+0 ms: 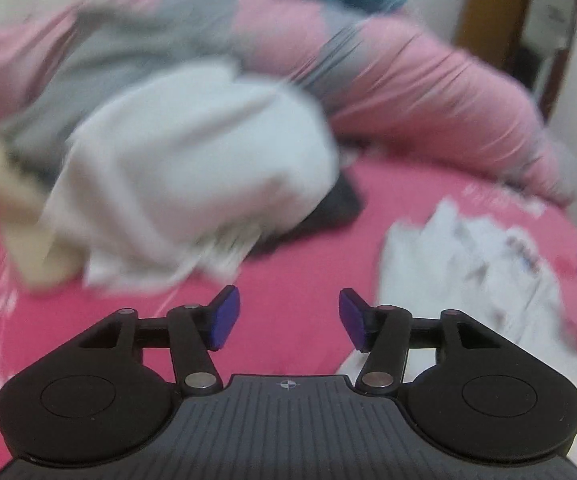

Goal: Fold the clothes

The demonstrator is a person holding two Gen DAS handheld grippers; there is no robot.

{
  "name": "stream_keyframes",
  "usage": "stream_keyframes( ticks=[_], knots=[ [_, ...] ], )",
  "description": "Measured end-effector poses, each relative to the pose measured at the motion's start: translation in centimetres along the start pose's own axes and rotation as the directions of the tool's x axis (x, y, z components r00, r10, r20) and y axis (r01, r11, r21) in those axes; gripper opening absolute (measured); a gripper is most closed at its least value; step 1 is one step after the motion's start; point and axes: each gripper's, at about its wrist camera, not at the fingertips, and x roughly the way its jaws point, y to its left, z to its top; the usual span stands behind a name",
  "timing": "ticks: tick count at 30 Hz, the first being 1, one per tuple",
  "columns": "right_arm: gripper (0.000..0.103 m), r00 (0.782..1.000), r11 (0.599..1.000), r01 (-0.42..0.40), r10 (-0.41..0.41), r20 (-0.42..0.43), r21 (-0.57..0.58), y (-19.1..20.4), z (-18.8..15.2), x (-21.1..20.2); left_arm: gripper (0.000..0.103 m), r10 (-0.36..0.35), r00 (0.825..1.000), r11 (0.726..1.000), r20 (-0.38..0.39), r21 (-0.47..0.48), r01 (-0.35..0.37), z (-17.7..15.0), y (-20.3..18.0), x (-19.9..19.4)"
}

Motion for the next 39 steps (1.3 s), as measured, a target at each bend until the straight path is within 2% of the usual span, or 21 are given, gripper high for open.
stream_keyframes(
  ticks=[3,5,7,11,15,18,19,21,22,23,25,27,29,31,32,33,35,36,37,38,39],
  knots=[
    [0.064,1.0,1.0,-0.01,0.01,-0.013,-0.026,-0.3,1.4,2.9,0.065,-0.119,0.993,0.993,0.003,0.022,0.119,3.8,-3.5,3.8],
    [0.064,1.0,0.999,-0.017,0.016,-0.022,-0.043,-0.5,2.3,4.9,0.067,-0.2,0.979,0.98,-0.035,0.013,0.201,5.7,-6.1,8.6],
    [0.064,0.998,0.998,-0.012,0.009,-0.054,-0.058,-0.4,3.2,8.3,0.067,-0.217,0.974,0.976,-0.068,-0.007,0.217,6.6,-8.7,13.9],
    [0.064,0.997,0.997,0.059,-0.062,-0.055,-0.057,-1.2,4.7,12.9,0.067,-0.244,0.96,0.97,-0.135,-0.034,0.241,7.1,-12.4,23.1],
    [0.064,0.993,0.999,0.033,-0.029,-0.114,0.035,-3.3,5.9,16.2,0.066,-0.236,0.961,0.971,-0.142,-0.057,0.23,7.2,-13.7,27.6],
    [0.063,0.992,0.995,-0.005,0.018,-0.125,0.1,-4.0,6.2,16.9,0.065,-0.231,0.962,0.972,-0.148,-0.075,0.222,7.3,-14.7,30.9],
    [0.058,0.991,0.992,-0.018,0.034,-0.128,0.122,-4.2,6.3,17.1,0.062,-0.227,0.962,0.973,-0.148,-0.079,0.218,7.3,-15.0,31.9],
    [0.04,0.987,0.989,-0.033,0.054,-0.148,0.143,-4.3,6.4,17.6,0.03,-0.22,0.965,0.974,-0.14,-0.078,0.211,7.3,-15.2,32.1],
    [0.022,0.984,0.99,-0.033,0.057,-0.168,0.14,-4.1,6.4,17.9,0.021,-0.236,0.961,0.971,-0.145,-0.083,0.226,7.3,-15.4,32.1],
    [0.014,0.984,0.993,-0.02,0.041,-0.175,0.12,-3.7,6.4,17.9,0.001,-0.249,0.957,0.967,-0.147,-0.084,0.239,7.2,-15.5,32.0],
    [0.004,0.985,0.998,-0.012,0.024,-0.169,0.067,-2.6,6.3,17.6,0.0,-0.271,0.955,0.962,-0.121,-0.059,0.265,7.2,-15.8,30.9],
    [0.003,0.991,0.998,-0.061,0.063,-0.119,0.021,-1.6,6.4,16.1,0.0,-0.313,0.946,0.95,-0.084,-0.006,0.313,7.3,-16.0,29.2],
    [0.003,0.992,0.991,-0.118,0.115,-0.053,-0.062,-0.1,6.1,13.6,0.0,-0.371,0.928,0.926,-0.029,0.057,0.372,7.5,-15.7,26.3],
    [0.003,0.99,0.963,-0.132,0.139,0.013,-0.236,2.1,5.0,10.4,0.0,-0.417,0.909,0.899,0.025,0.156,0.408,7.3,-15.1,22.8],
    [0.003,0.99,0.936,-0.118,0.138,0.035,-0.333,3.2,4.0,9.0,0.0,-0.423,0.906,0.887,0.019,0.211,0.41,6.7,-14.8,21.4],
    [0.003,0.989,0.899,-0.1,0.137,0.056,-0.427,4.2,2.9,7.5,0.0,-0.43,0.903,0.872,0.012,0.265,0.412,6.0,-14.5,20.0],
    [0.004,0.99,0.798,-0.075,0.132,0.052,-0.598,6.1,-0.3,5.2,0.003,-0.441,0.897,0.833,-0.002,0.37,0.411,4.8,-14.0,17.3],
    [0.005,0.994,0.757,-0.071,0.109,0.019,-0.649,6.5,-2.0,4.9,0.005,-0.441,0.897,0.812,-0.023,0.415,0.41,4.0,-13.6,16.1],
    [0.008,0.996,0.716,-0.071,0.082,-0.017,-0.694,7.0,-3.7,4.7,0.009,-0.42,0.903,0.799,-0.089,0.436,0.414,2.9,-13.2,15.8],
    [0.015,0.997,0.673,-0.073,0.053,-0.05,-0.736,7.4,-5.4,4.5,0.018,-0.391,0.908,0.793,-0.15,0.445,0.416,1.8,-12.8,15.7],
    [0.018,0.995,0.647,-0.077,0.006,-0.096,-0.759,7.5,-6.8,4.8,0.021,-0.361,0.909,0.787,-0.21,0.453,0.418,0.8,-12.4,15.6]
  ],
)
